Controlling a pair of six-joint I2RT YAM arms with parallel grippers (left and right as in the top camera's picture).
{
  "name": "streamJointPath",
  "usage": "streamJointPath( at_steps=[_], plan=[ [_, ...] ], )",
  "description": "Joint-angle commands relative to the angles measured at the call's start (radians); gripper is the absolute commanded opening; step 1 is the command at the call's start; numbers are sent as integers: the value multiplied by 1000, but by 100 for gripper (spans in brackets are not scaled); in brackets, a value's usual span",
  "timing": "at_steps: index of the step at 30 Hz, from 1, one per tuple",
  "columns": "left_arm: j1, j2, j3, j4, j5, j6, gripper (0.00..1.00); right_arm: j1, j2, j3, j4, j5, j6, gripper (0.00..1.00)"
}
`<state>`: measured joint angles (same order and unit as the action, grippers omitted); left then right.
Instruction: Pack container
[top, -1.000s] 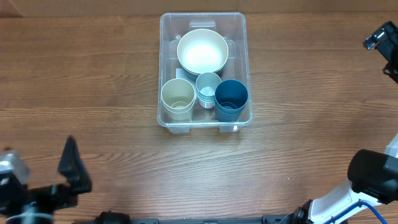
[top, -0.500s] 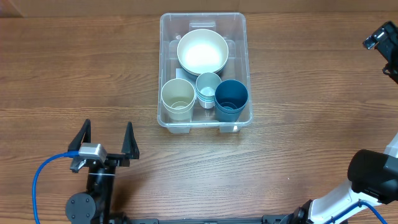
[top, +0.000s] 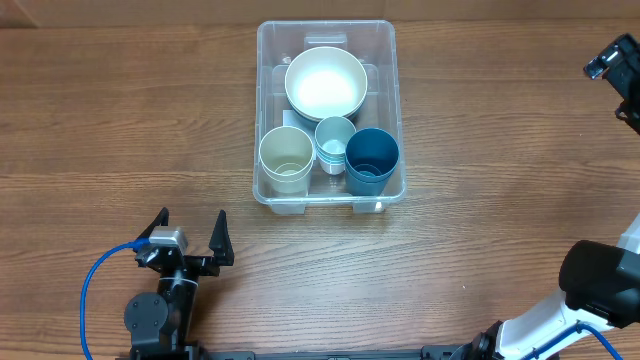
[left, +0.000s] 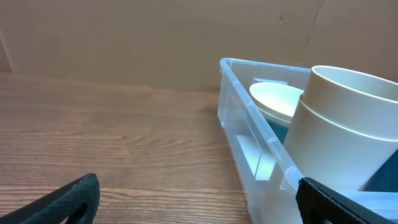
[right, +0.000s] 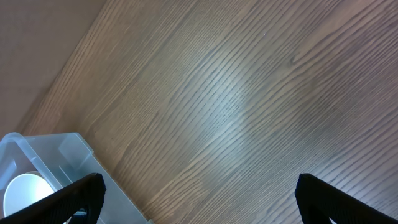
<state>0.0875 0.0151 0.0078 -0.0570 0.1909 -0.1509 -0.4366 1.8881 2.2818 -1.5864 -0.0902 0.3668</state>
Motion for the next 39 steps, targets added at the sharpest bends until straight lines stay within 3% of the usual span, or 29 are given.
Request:
streamJointPath(
  at_steps=[1,11,15,17,20,23,29,34,39],
  plan=[
    [10,-11,-3,1,12,-10,100,2,-14,21,5,-1,8,100],
    [10,-11,-3,1,12,-10,100,14,-2,21,6,-1,8,100],
    [10,-11,-3,1,12,-10,100,150,10,21,12,16,-9,100],
    [10,-11,-3,1,12,-10,100,286,4,21,113,162,-38,100],
    [10,-11,-3,1,12,-10,100,424,-56,-32,395,156,-130,100],
    [10,-11,-3,1,12,-10,100,458,-205,-246,708,58,-215,100],
    [10,-11,-3,1,12,-10,100,446,-674,-931,1294,55,-249,100],
    [10,-11,-3,1,12,-10,100,446,-1112,-1458,1493,54,-248,100],
    [10,-11,-3,1,12,-10,100,446,-1527,-1876,1530,43,-248,100]
  ],
)
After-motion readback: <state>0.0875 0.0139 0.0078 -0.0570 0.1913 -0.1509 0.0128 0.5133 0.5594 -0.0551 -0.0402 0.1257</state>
